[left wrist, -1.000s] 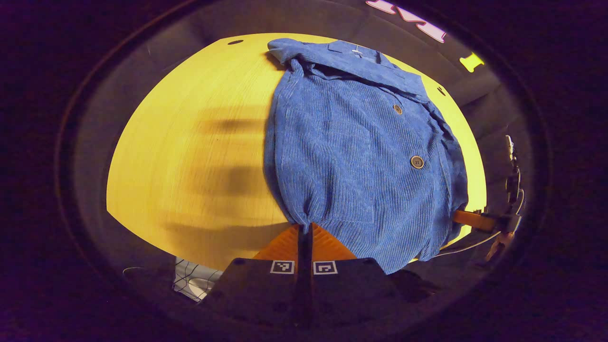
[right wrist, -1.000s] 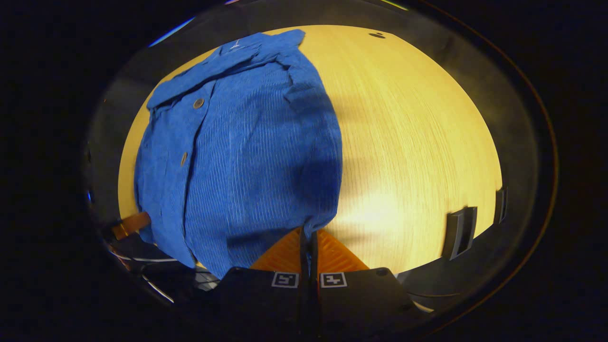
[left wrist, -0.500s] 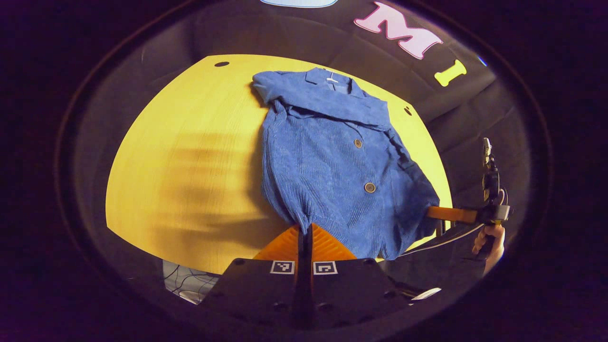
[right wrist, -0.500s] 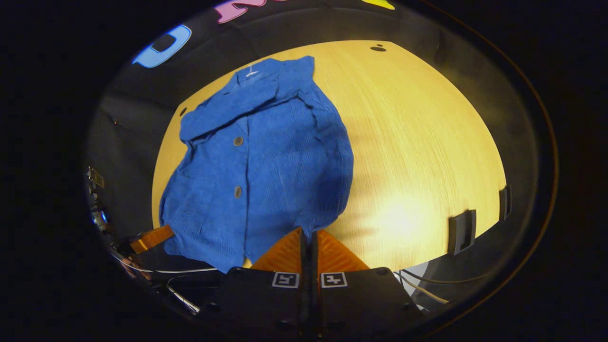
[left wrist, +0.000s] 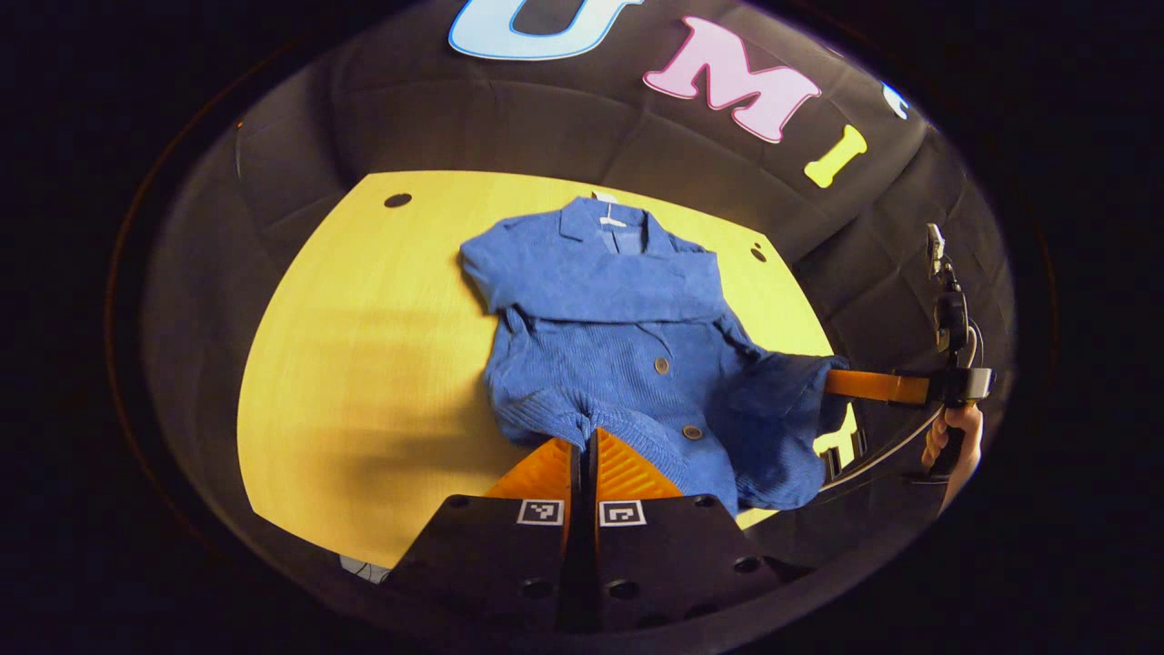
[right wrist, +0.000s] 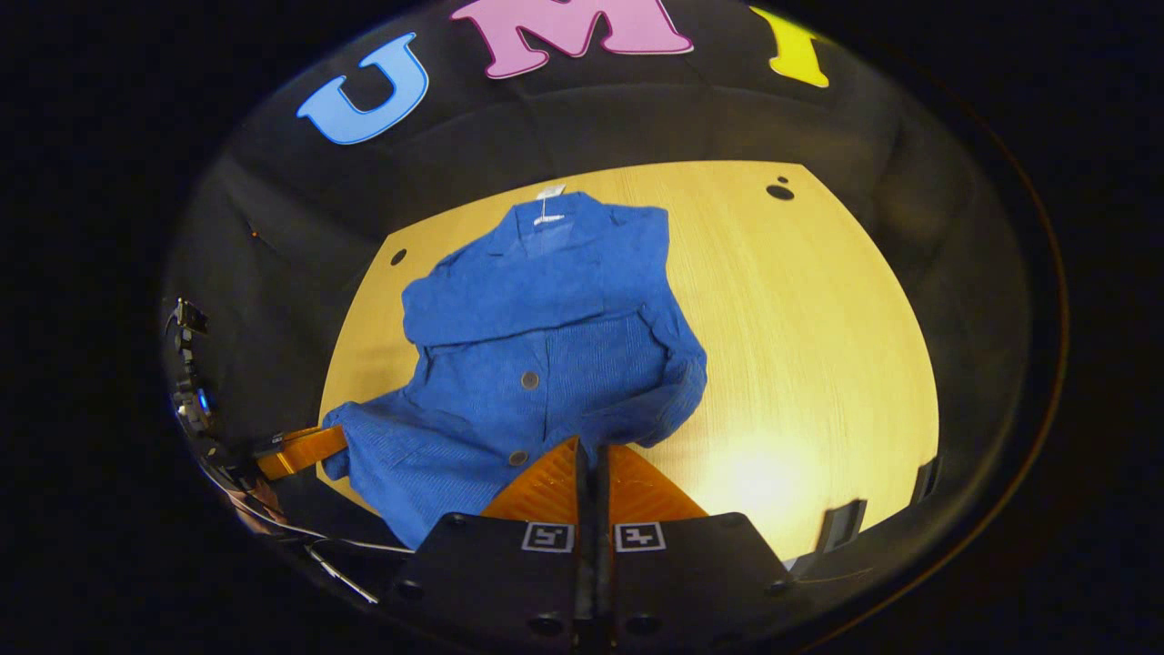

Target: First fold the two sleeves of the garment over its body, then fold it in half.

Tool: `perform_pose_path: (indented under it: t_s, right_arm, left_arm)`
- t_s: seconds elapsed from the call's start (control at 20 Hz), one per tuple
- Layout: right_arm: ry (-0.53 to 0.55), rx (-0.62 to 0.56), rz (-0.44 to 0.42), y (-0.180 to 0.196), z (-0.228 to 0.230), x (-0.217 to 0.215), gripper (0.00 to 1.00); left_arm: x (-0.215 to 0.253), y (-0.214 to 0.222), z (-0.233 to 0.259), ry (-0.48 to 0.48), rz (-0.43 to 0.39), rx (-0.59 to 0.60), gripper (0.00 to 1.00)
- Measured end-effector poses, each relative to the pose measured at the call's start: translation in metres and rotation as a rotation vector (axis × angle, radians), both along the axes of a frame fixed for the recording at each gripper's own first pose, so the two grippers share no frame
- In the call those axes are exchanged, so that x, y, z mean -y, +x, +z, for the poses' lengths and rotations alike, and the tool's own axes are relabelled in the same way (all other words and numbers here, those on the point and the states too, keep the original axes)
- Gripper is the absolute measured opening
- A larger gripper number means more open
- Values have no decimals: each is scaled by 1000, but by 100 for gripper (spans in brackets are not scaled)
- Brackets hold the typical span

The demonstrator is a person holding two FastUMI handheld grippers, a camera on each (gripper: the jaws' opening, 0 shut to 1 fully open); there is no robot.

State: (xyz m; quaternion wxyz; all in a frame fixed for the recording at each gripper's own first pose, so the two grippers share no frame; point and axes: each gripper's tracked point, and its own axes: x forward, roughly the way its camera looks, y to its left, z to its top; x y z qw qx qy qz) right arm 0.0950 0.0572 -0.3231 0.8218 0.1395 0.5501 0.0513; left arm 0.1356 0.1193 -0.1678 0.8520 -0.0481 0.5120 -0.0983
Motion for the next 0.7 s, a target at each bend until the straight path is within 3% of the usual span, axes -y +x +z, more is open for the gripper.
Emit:
perform_pose_path:
  t_s: [0.4, 0.7]
  right_arm:
    - [53, 56, -13, 152, -15, 14, 0]
    - [91, 11, -20, 258, -88, 29, 2]
  left_arm:
    - [-25, 115, 2, 10, 181, -60, 0]
    - [-30, 219, -23, 4, 331, -132, 0]
